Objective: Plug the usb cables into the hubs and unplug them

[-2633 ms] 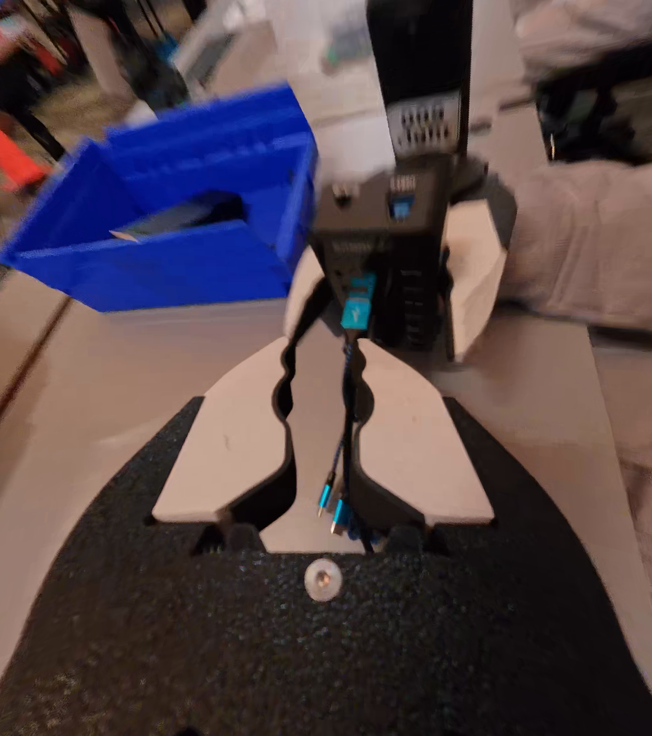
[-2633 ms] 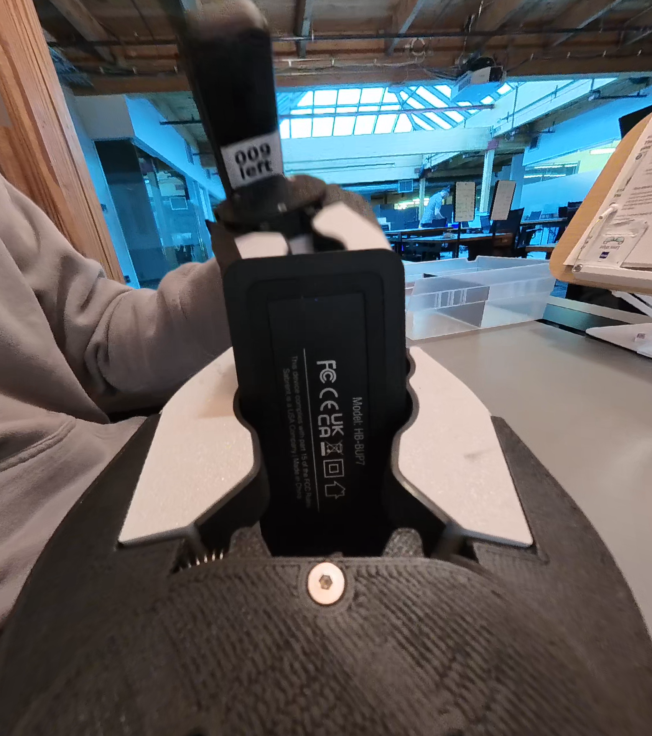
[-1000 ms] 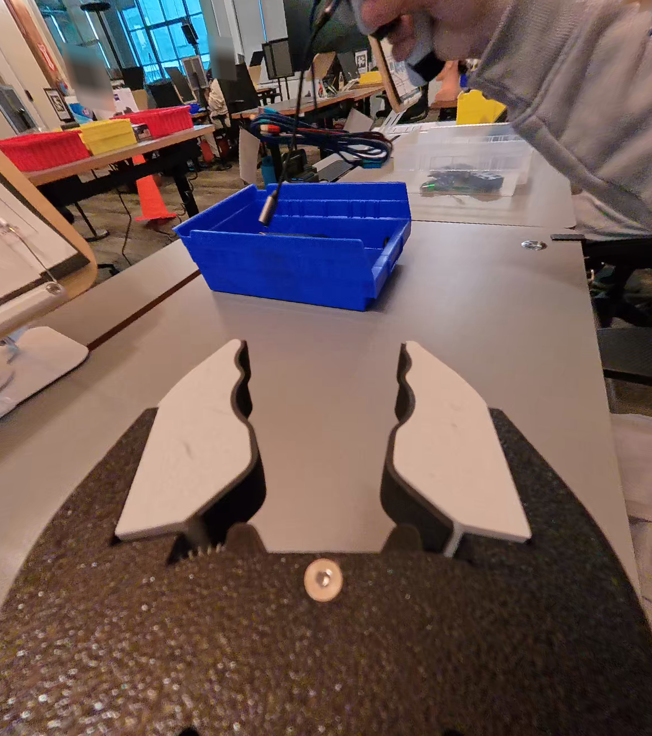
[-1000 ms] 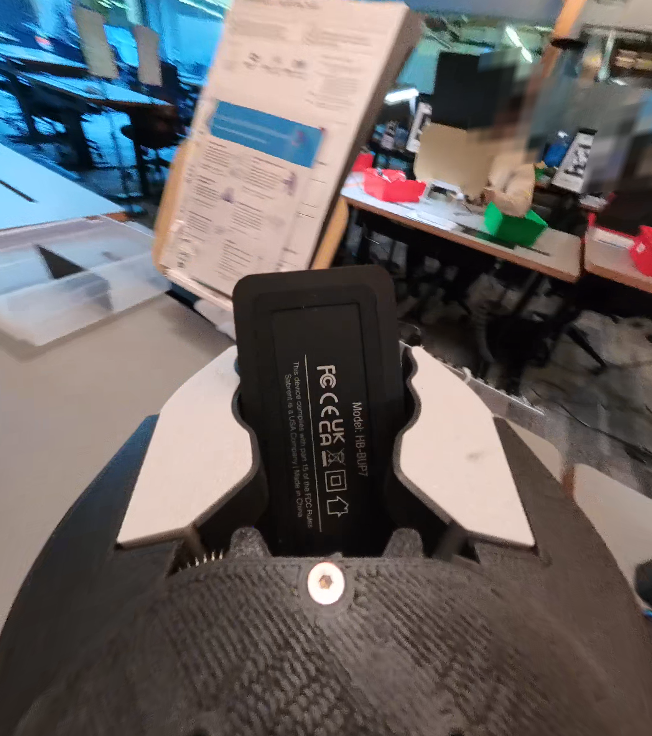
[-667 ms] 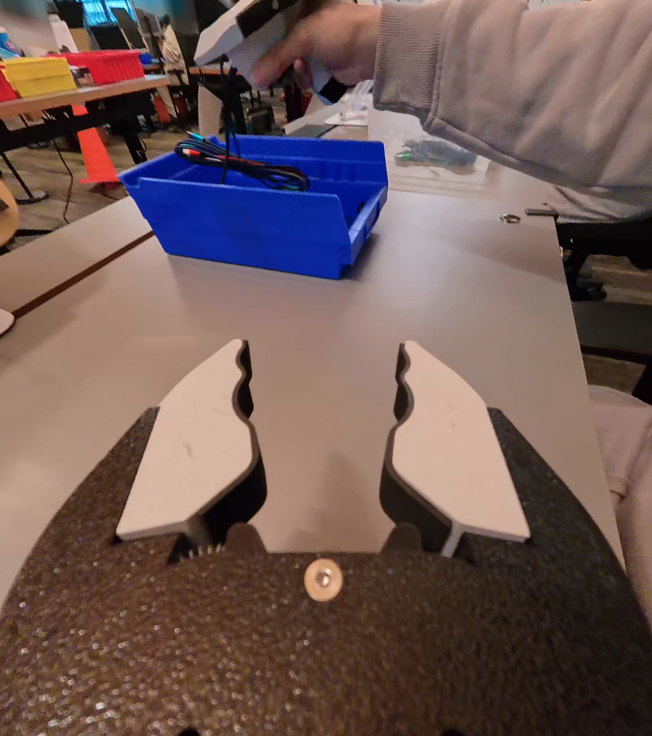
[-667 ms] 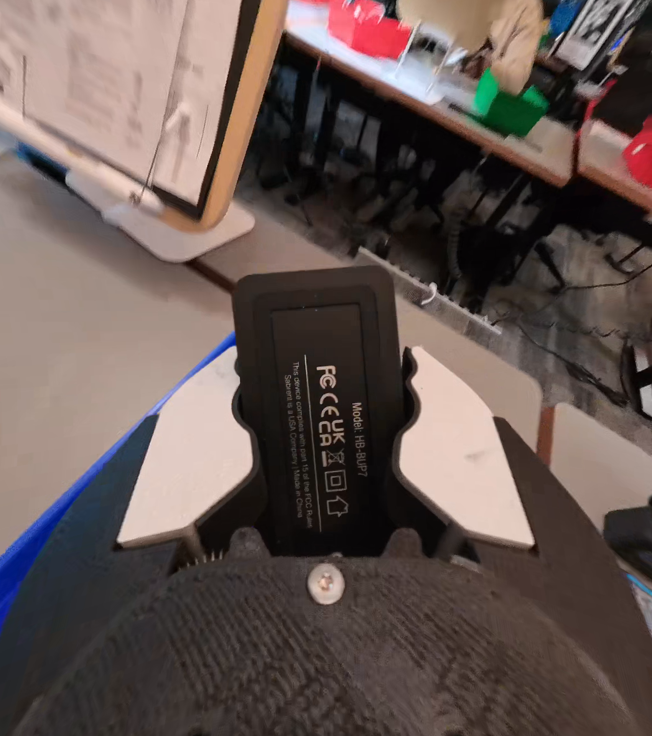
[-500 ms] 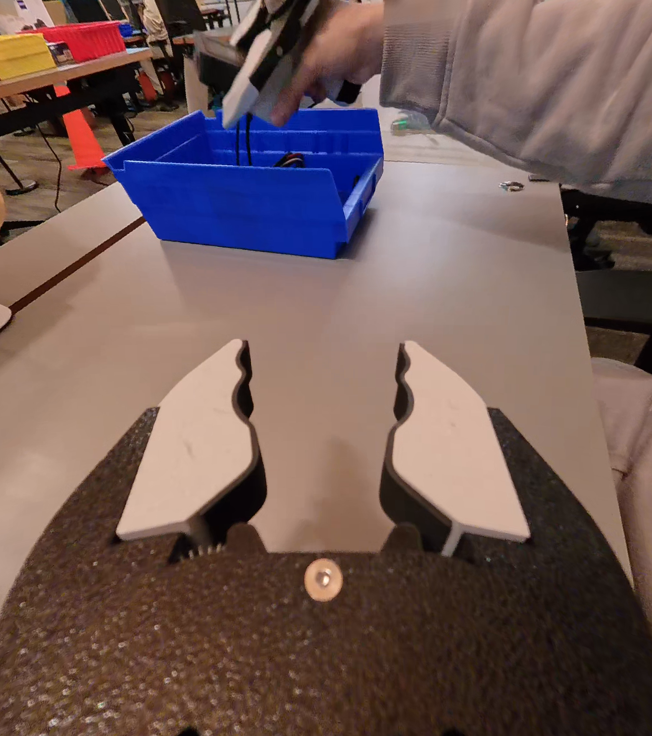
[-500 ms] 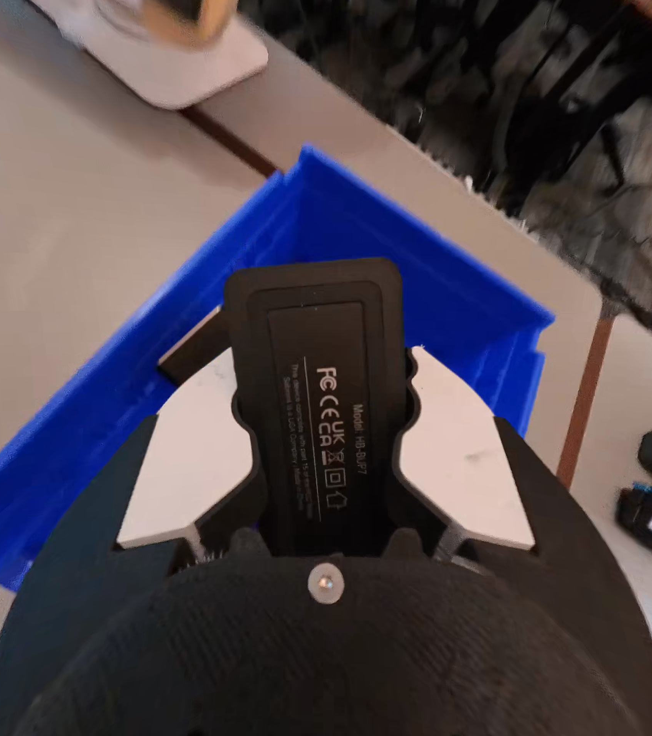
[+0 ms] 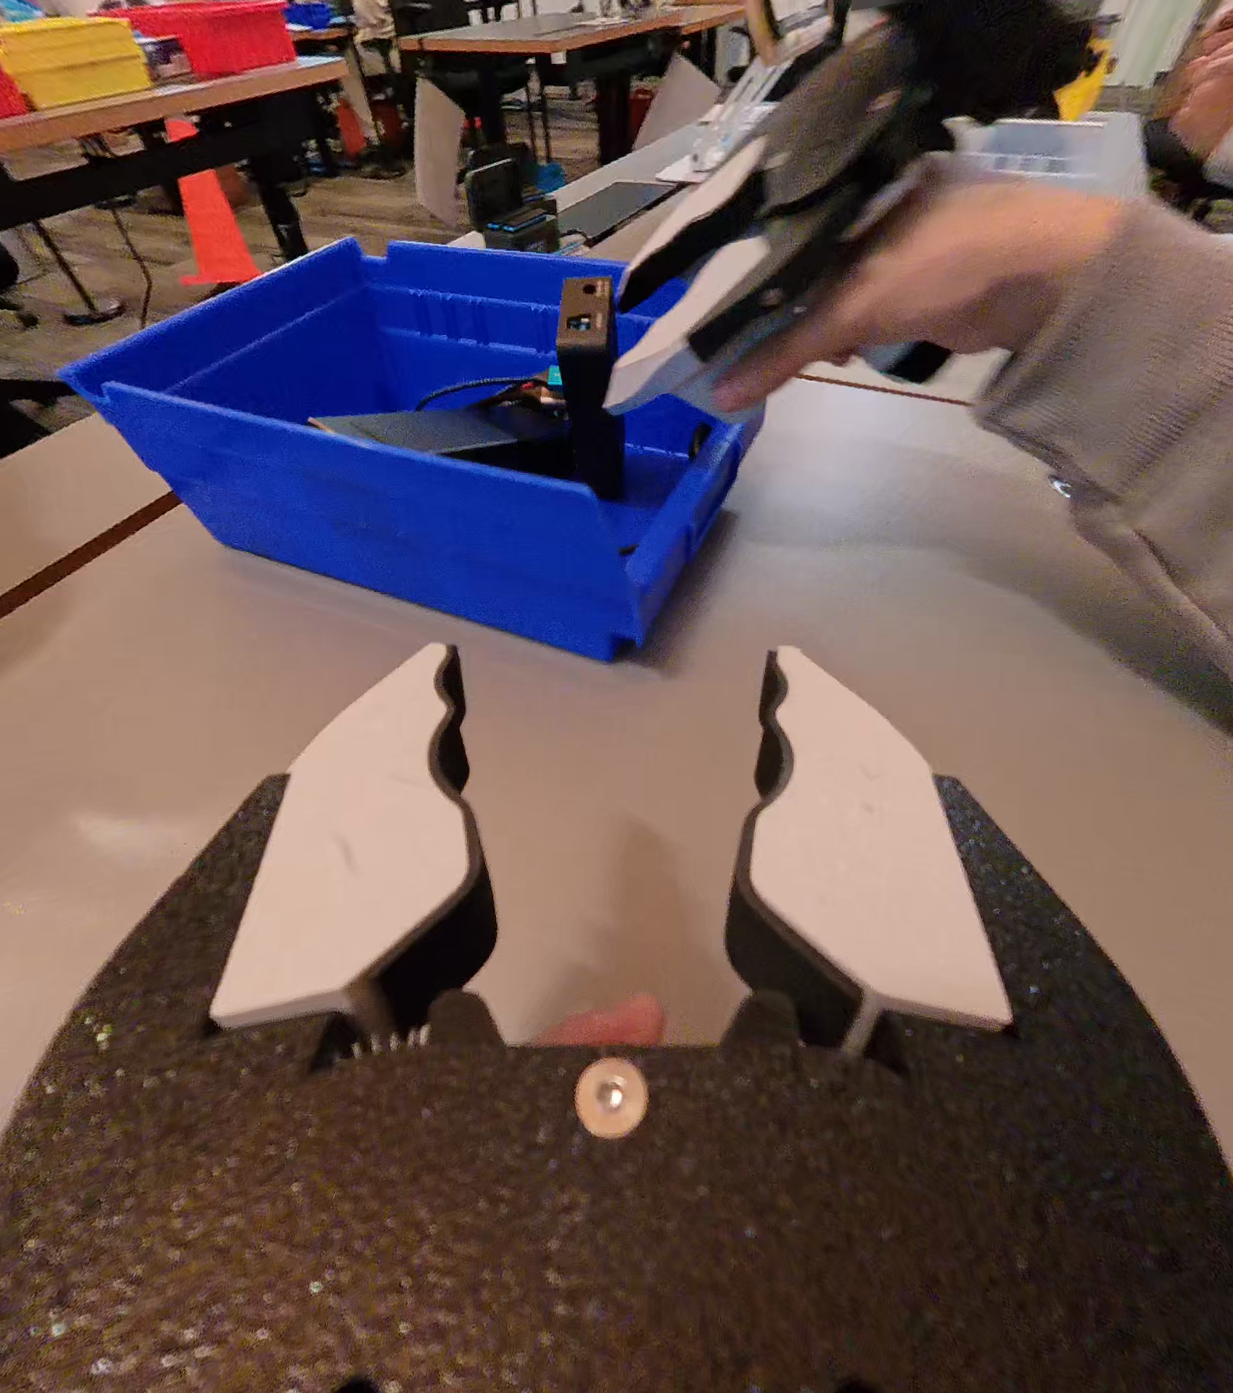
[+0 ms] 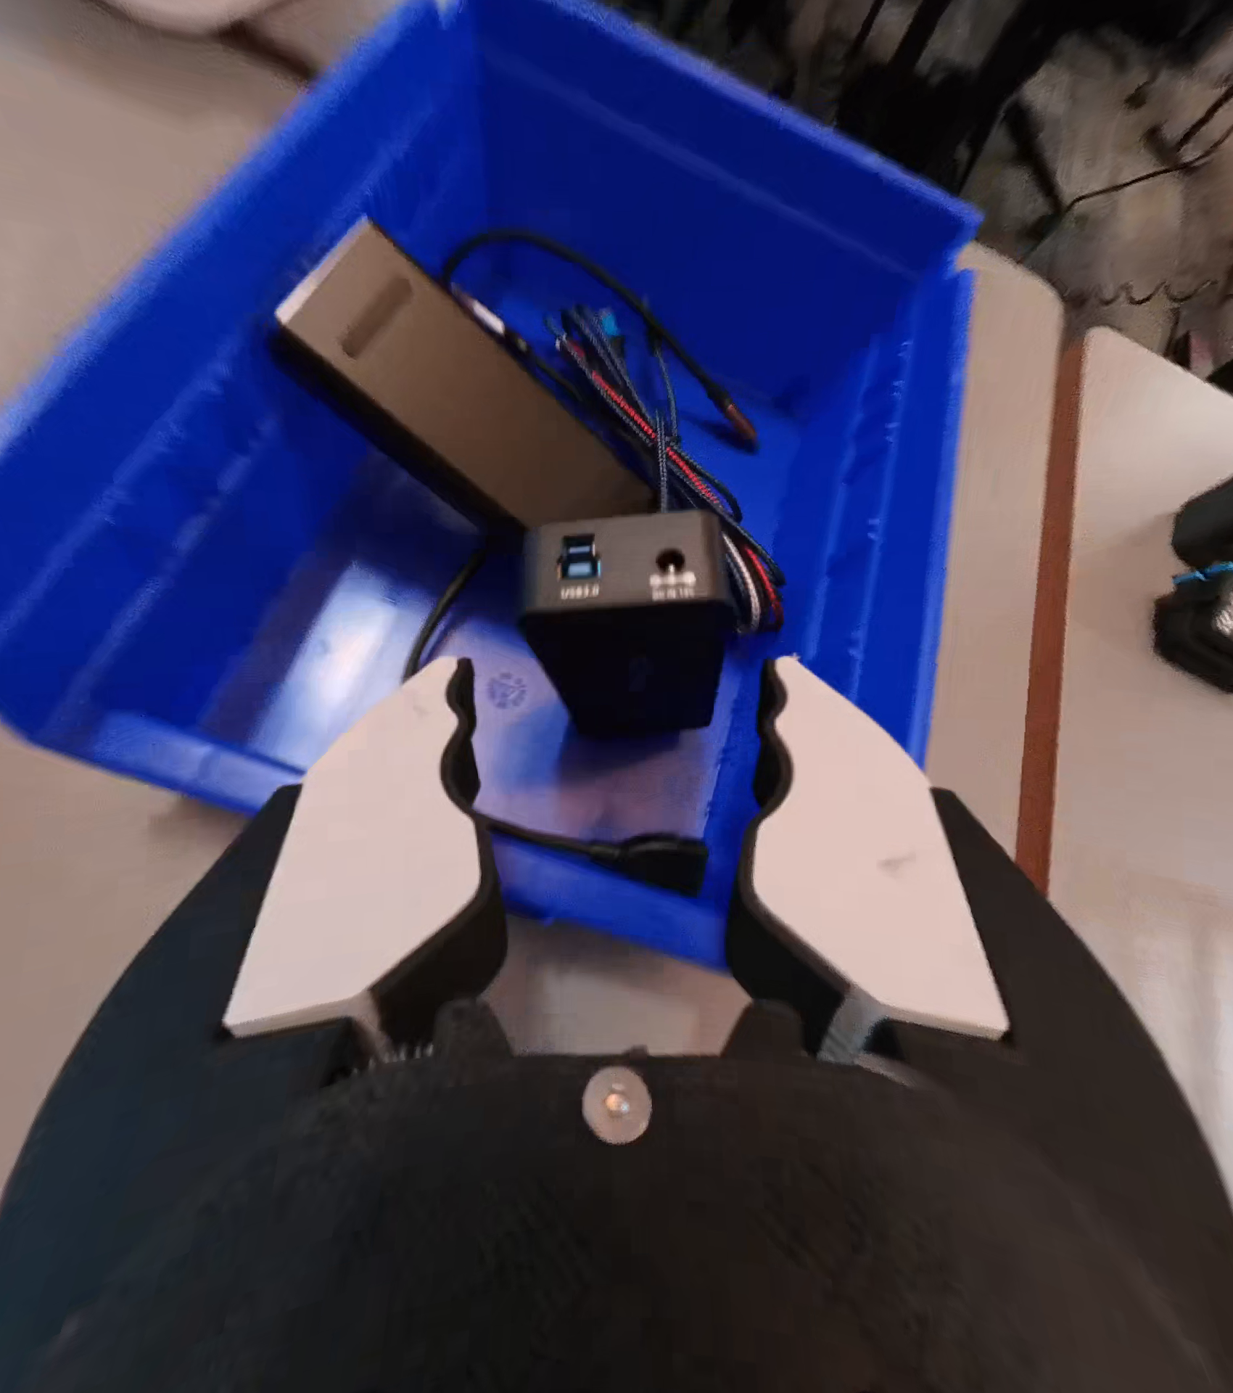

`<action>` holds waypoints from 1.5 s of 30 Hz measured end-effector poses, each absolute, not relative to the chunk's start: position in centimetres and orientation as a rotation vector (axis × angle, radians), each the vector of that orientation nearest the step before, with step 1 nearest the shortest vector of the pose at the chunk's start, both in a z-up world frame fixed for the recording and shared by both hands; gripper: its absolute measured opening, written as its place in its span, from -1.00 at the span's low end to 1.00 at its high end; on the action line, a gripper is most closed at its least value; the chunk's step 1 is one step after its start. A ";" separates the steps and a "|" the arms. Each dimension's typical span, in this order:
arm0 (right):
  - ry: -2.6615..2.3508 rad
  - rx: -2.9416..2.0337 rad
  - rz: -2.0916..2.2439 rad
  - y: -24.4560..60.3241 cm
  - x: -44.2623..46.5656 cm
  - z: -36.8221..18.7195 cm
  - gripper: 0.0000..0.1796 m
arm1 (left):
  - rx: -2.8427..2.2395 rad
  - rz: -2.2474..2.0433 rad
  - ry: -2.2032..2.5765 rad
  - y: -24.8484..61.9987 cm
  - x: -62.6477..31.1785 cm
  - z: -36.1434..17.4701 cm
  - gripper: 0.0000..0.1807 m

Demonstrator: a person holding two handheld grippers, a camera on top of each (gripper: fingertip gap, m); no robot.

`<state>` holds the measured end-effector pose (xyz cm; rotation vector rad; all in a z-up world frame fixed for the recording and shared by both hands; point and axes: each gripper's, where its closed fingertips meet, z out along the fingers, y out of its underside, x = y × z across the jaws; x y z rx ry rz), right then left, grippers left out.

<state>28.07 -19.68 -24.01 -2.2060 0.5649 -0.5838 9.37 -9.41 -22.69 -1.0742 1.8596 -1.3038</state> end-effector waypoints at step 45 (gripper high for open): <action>0.093 -1.770 0.140 11.2 2.7 -12.3 0.14 | -1.514 -0.743 1.614 16.1 -16.7 -25.7 -0.93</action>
